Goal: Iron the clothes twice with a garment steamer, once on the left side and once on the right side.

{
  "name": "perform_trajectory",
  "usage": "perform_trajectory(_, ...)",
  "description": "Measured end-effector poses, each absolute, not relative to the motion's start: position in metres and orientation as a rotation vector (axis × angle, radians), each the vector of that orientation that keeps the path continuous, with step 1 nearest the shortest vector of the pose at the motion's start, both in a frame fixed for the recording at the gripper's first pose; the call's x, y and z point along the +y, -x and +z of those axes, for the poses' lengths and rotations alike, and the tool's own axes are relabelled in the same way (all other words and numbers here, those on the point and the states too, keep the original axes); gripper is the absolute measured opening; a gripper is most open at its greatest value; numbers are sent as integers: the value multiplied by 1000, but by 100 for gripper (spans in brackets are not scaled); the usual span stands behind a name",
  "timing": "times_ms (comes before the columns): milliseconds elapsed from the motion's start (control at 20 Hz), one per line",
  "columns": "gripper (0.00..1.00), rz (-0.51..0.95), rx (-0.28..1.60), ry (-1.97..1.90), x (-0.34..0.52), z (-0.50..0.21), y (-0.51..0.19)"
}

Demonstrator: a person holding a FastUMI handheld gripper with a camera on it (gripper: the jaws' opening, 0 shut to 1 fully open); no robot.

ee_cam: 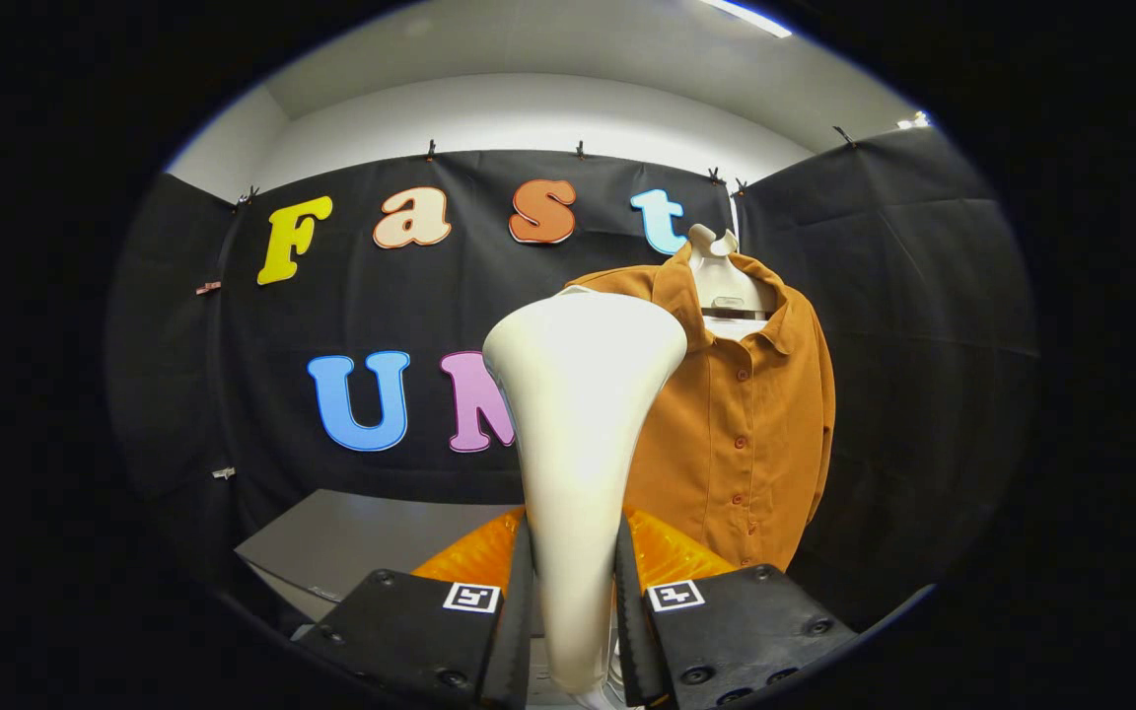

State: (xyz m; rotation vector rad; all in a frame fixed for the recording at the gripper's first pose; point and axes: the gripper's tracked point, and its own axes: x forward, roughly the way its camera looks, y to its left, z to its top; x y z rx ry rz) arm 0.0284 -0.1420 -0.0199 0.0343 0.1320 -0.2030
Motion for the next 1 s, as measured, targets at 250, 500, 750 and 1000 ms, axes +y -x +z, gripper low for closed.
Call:
perform_trajectory(250,40,-205,132,-32,-153,-23,-32)
perform_trajectory(500,40,-207,138,-31,-154,-25,-32)
perform_trajectory(750,40,-205,140,-27,-156,-26,-33)
perform_trajectory(1000,40,-205,145,-27,-153,-30,-35)
